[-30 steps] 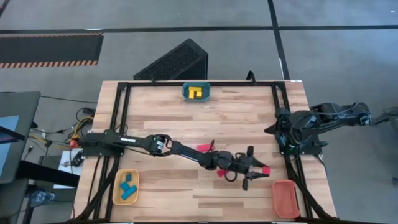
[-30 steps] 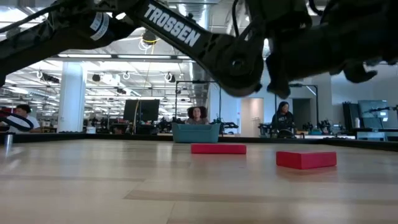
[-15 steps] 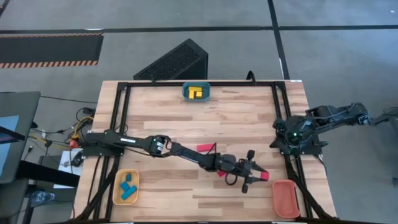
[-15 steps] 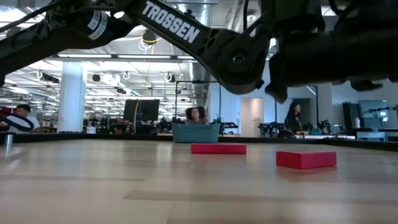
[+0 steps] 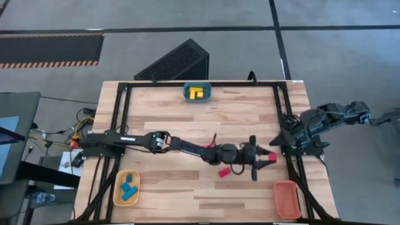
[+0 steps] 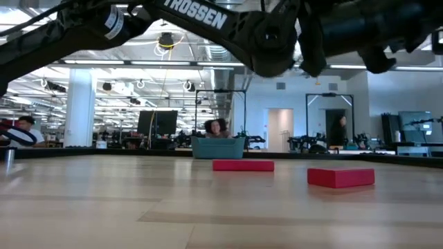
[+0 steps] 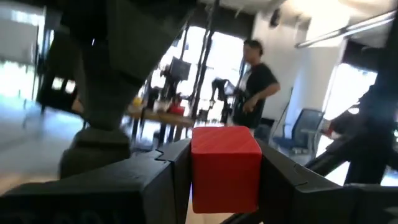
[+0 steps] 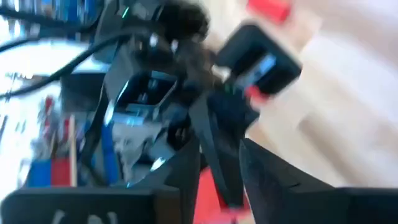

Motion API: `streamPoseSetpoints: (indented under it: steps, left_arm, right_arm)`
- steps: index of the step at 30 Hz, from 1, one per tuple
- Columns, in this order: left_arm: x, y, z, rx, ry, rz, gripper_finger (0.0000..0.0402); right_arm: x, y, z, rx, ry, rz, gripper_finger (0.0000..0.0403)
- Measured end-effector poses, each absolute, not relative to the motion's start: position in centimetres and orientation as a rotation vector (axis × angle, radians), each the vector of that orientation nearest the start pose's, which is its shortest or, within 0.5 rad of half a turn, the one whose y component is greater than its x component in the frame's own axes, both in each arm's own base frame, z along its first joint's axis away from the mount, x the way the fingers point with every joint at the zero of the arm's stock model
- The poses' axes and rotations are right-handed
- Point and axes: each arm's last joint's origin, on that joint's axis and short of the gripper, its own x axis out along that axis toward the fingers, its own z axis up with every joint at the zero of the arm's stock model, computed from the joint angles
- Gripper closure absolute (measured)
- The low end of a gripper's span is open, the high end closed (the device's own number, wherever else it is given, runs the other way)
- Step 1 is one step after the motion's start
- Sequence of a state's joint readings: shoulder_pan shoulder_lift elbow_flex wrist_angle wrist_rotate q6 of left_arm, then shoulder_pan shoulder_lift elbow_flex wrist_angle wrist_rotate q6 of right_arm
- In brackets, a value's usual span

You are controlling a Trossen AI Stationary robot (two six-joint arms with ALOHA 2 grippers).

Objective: Sort & place blocks by color
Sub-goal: Put the left red block into the orange bin

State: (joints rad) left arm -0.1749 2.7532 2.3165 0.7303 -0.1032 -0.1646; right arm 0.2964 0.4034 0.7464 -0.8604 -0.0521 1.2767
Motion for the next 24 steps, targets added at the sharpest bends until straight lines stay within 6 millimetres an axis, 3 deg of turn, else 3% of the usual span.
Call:
streamPoseSetpoints:
  steps: [4,7,9,15,21,24]
  left_arm:
    - [59.3,-8.9,19.2,-0.186,0.014,-0.072,0.03]
    - [57.9,-8.6,20.6,-0.085,0.267,-0.065,0.0301]
    - [56.9,-8.4,21.8,-0.029,0.33,-0.056,0.0301]
    - [54.0,-8.0,21.8,-0.027,0.36,-0.047,0.0296]
    - [49.9,-7.3,25.8,-0.046,0.162,-0.001,0.0299]
    - [47.8,-7.3,26.9,0.005,0.178,0.026,0.0295]
  right_arm:
    - [6.9,2.0,29.8,1.132,0.617,-0.085,0.0246]
    - [7.0,2.0,29.8,1.089,0.62,-0.08,0.0244]
    - [7.0,2.0,29.8,1.016,0.617,-0.056,0.0243]
    - [7.6,1.9,29.9,0.956,0.588,-0.063,0.0224]
    - [8.9,2.1,31.5,0.941,0.428,0.031,0.0159]
    - [10.0,2.3,32.2,0.949,0.348,0.042,0.0125]
